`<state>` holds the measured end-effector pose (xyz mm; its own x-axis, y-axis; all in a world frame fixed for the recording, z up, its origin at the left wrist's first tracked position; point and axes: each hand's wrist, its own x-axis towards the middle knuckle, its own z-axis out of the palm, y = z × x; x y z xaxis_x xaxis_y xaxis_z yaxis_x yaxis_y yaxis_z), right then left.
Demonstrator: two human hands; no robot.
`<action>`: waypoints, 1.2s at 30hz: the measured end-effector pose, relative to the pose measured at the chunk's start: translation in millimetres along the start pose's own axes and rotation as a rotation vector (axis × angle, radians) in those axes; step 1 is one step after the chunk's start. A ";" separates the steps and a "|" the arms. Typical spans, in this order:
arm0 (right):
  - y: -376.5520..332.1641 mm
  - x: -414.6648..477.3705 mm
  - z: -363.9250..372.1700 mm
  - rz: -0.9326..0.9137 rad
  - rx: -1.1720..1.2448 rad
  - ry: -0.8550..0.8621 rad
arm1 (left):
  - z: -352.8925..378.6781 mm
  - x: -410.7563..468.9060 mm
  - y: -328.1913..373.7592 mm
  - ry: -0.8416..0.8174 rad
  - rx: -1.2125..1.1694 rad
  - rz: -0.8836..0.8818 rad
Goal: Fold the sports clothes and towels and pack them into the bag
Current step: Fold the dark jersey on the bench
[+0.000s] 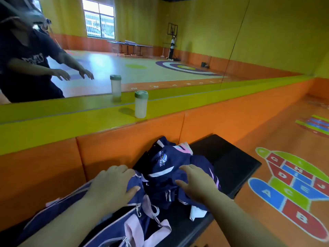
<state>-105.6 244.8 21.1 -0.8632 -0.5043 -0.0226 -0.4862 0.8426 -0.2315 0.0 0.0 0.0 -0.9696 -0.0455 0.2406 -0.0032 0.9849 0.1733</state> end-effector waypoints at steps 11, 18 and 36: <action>68.7 76.4 89.5 -0.005 -0.031 0.085 | 89.0 49.1 30.9 0.149 0.153 0.108; 122.8 137.6 122.3 -0.086 -0.090 0.030 | 150.3 99.6 65.8 -0.062 0.107 -0.107; 192.2 194.3 123.3 -0.149 0.050 -0.053 | 243.3 225.4 85.8 -0.338 -0.026 -0.165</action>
<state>-350.0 285.4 -147.7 -0.7730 -0.6334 -0.0359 -0.5997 0.7480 -0.2845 -278.4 114.9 -163.3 -0.9825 -0.1414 -0.1211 -0.1645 0.9640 0.2090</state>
